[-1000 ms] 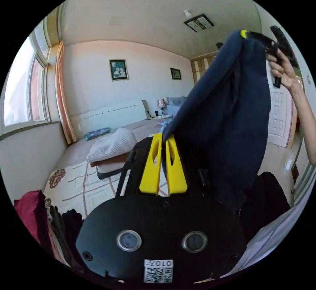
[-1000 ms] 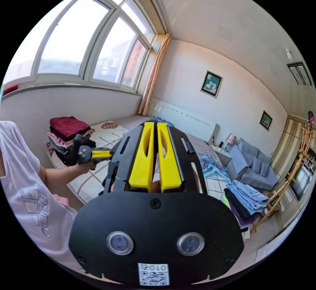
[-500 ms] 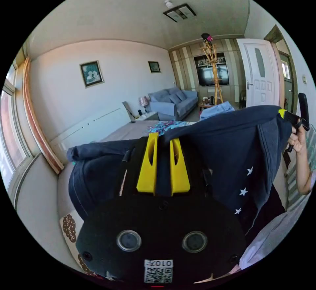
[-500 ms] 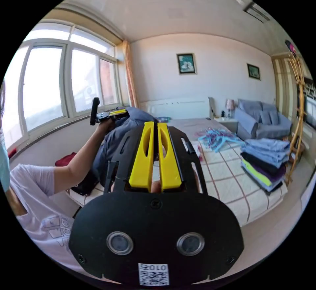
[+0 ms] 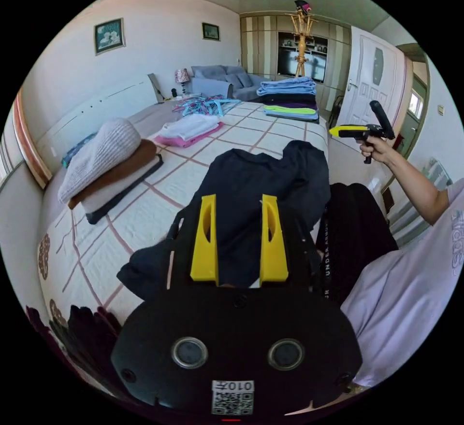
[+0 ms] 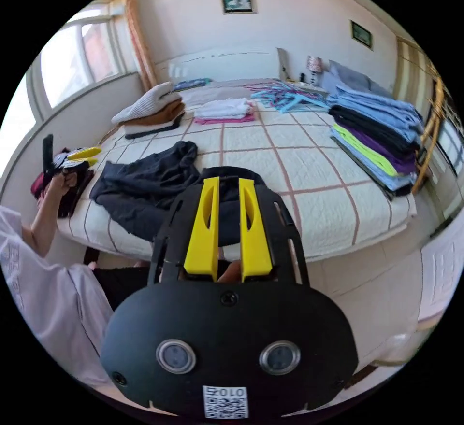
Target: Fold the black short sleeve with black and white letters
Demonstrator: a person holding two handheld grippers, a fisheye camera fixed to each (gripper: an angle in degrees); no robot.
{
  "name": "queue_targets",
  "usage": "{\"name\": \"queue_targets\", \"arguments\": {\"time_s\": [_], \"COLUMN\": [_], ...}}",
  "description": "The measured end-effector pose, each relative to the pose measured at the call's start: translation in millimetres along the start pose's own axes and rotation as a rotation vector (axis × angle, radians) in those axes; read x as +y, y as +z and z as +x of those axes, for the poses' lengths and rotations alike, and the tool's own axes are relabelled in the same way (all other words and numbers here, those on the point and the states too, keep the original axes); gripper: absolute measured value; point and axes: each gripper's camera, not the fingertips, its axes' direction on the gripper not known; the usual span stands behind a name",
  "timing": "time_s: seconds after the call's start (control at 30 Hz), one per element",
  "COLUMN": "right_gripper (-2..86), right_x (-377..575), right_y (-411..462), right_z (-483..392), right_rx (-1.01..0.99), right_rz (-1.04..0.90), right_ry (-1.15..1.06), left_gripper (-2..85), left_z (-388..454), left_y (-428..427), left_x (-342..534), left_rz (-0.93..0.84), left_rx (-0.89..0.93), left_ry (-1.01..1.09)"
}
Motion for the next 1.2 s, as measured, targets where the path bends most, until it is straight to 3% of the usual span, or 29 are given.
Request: {"name": "queue_targets", "arguments": {"time_s": [0.13,0.27,0.37,0.43,0.53,0.63,0.7,0.8,0.9,0.97,1.1,1.2], "right_gripper": [6.8,6.8,6.9,7.1,7.2,7.3,7.4,7.4,7.4,7.5,8.7,10.1], "right_x": [-25,-41,-47,-48,-50,-59,-66,-78,-89,-95,-116,-140], "right_y": [13,21,17,12,3,-5,-9,-15,-24,-25,-4,16], "right_z": [-25,-38,-45,-45,-37,-29,-28,-32,-34,-35,-42,-54], "right_rx": [-0.079,-0.099,-0.111,-0.091,-0.070,-0.062,-0.070,-0.079,-0.145,-0.194,-0.237,-0.250], "right_rz": [0.040,0.031,0.033,0.025,0.021,0.027,0.037,0.065,0.123,0.132,0.026,-0.065], "right_ry": [-0.068,-0.086,-0.095,-0.093,-0.075,-0.075,-0.101,-0.163,-0.217,-0.262,-0.356,-0.433], "left_gripper": [13.5,11.3,7.9,5.3,1.6,0.4,0.0,-0.2,-0.2,-0.2,-0.3,-0.3], "left_z": [15,8,6,9,19,22,35,63,78,78,66,72], "left_y": [5,15,38,48,36,-29,-110,-198,-251,-265,-256,-250], "left_x": [28,20,4,-4,-19,-39,-46,-26,22,54,107,133], "left_rz": [-0.017,0.003,-0.102,-0.137,-0.115,0.083,0.299,0.439,0.482,0.507,0.415,0.371], "left_rx": [0.024,0.185,0.179,0.237,0.175,0.210,0.285,0.279,0.259,0.222,0.209,0.260], "left_ry": [-0.070,-0.138,-0.150,-0.131,-0.049,0.073,0.238,0.520,0.720,0.744,0.592,0.609]}}
